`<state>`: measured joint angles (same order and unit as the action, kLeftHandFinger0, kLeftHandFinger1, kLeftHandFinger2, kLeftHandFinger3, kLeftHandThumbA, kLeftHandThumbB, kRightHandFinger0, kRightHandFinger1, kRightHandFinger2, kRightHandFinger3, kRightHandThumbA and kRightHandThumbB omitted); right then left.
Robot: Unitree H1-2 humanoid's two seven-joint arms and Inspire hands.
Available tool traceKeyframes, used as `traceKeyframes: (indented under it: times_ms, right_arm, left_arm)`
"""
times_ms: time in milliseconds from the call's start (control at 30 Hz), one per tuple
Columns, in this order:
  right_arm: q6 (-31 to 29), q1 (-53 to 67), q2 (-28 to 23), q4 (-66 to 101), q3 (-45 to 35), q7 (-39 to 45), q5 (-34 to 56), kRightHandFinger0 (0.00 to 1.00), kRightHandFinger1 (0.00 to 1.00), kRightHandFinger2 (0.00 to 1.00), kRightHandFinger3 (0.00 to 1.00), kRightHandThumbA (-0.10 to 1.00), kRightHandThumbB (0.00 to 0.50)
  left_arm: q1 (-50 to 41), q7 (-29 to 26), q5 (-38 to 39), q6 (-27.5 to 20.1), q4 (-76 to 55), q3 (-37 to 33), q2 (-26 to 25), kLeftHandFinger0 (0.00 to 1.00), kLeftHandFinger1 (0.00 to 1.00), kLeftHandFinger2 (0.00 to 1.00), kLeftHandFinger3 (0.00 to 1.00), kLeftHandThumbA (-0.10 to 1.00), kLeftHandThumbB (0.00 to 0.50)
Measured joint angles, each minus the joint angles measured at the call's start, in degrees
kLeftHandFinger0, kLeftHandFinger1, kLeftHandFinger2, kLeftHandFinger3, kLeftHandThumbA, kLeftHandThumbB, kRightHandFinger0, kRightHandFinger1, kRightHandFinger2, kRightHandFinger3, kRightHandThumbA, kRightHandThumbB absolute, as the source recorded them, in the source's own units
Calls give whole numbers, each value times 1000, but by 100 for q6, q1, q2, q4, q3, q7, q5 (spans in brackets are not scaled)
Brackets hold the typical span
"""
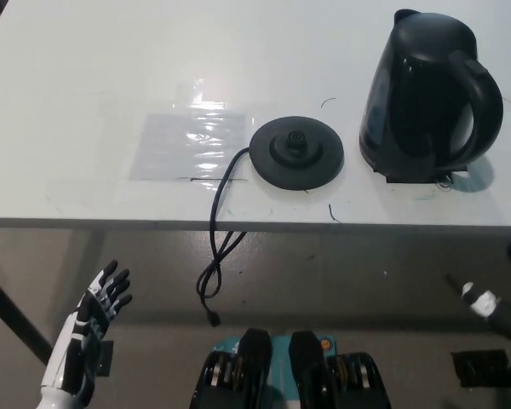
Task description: A kettle and its base are kept separately on the desk infront of the robot and the robot uses its right hand to lift the kettle by its handle and places it on its base to align it correctly.
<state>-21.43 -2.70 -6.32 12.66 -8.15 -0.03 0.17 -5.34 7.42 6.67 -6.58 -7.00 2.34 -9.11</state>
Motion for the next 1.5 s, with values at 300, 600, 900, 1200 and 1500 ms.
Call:
traceKeyframes:
  times_ms: [300,600,900,1200,1500]
  right_arm:
    - [297,-1095,-118,-58,-440,-224,-43,1000,1000,1000,1000,1000,353]
    - [634,-1820,-126,-803,-521,-367,39,1000,1000,1000,1000,1000,354]
    - [749,-2484,-110,-1710,-505,-411,138,1000,1000,1000,1000,1000,309]
    - [745,-2835,-90,-2393,-450,-474,139,1000,1000,1000,1000,985,291]
    - [731,-2985,-97,-3069,-423,-482,143,1000,1000,1000,1000,1000,237]
  left_arm:
    - [-2,18,12,-17,-12,12,0,1000,1000,1000,1000,1000,174]
    - [0,85,70,-44,-14,27,-11,1000,1000,1000,1000,1000,157]
    - [-9,88,71,-56,-17,28,-13,1000,1000,1000,1000,1000,178]
    - [-6,94,80,-56,-17,29,-25,1000,1000,1000,1000,1000,176]
    - [-4,101,84,-58,-16,30,-56,1000,1000,1000,1000,1000,191]
